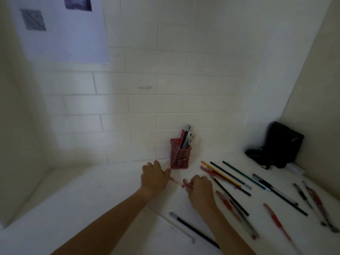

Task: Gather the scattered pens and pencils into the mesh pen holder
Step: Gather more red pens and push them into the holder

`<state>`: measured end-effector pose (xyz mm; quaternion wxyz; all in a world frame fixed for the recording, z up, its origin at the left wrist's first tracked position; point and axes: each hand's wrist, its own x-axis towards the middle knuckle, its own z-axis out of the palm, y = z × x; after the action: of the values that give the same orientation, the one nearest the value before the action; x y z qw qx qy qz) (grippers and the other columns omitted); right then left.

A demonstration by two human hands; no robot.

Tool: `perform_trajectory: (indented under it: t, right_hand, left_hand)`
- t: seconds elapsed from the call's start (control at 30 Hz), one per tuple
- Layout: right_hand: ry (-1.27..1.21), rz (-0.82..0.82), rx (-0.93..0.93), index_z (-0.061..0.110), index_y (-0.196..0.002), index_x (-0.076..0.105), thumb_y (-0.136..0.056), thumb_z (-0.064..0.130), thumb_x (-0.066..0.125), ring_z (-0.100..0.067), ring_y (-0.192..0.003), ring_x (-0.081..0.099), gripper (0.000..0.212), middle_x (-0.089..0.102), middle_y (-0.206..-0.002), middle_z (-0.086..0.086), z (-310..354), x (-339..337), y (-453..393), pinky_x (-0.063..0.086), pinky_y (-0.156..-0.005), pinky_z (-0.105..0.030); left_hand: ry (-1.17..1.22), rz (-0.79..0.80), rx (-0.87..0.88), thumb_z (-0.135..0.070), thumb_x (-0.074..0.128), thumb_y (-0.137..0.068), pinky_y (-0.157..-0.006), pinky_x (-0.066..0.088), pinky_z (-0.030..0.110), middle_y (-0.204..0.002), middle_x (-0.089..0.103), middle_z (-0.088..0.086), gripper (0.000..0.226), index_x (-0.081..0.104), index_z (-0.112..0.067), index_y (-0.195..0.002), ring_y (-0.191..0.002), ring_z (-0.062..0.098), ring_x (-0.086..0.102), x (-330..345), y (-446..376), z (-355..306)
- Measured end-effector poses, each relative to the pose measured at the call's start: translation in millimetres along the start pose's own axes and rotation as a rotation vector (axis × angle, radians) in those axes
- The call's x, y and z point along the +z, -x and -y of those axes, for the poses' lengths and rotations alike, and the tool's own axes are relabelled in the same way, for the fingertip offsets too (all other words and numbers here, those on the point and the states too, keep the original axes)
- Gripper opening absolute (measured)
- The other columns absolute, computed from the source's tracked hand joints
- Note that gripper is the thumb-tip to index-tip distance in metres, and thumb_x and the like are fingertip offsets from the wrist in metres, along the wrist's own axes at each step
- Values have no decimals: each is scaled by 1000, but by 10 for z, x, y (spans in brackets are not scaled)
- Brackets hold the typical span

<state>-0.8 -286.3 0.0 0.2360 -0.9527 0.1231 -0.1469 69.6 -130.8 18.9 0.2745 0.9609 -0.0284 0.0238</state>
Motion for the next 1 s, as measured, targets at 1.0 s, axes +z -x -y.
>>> perform_trajectory:
  t: [1.0]
  right_hand:
    - [-77, 583, -225, 18, -88, 65, -67, 58, 79, -10, -75, 57, 47, 62, -86, 4, 71, -655, 418, 39, -60, -22]
  left_hand:
    - [-262, 170, -41, -23, 58, -88, -70, 46, 27, -120, 62, 9, 58, 47, -7, -143, -101, 24, 66, -301, 856, 20]
